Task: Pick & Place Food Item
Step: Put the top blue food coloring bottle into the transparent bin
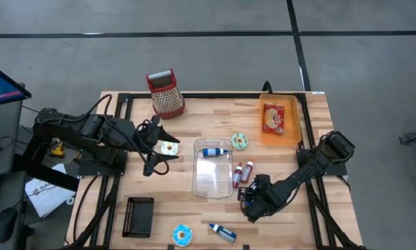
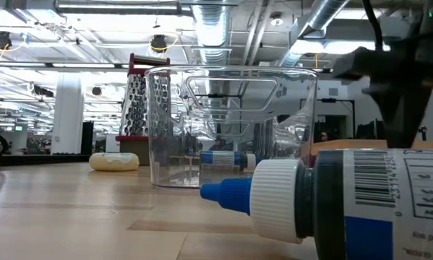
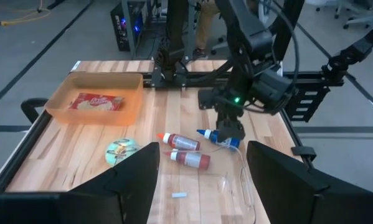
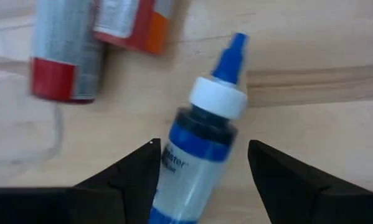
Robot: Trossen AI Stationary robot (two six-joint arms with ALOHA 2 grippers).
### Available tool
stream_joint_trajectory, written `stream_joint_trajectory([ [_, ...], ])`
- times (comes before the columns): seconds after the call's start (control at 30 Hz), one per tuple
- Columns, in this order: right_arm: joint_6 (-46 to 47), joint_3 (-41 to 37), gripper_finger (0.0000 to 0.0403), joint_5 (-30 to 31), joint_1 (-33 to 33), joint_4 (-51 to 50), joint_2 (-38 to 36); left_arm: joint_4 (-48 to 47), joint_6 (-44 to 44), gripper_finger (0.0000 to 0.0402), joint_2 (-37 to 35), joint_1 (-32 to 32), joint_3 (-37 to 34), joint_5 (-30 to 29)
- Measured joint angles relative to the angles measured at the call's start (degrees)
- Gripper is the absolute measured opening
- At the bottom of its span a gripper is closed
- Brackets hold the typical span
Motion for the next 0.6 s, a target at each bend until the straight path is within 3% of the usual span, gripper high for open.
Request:
stream_joint_trajectory([
  [0.33, -0.3, -3.9, 0.0224, -0.7, 0.1, 4.9, 0.0, 2.5, 0.0, 0.0237, 0.0, 0.0, 0.0, -0.2],
  [0.6, -1.8, -4.0, 0.0159, 0.8, 0.8, 2.9, -0.1, 3.1, -0.6, 0.0237, 0.0, 0.0, 0.0, -3.4],
])
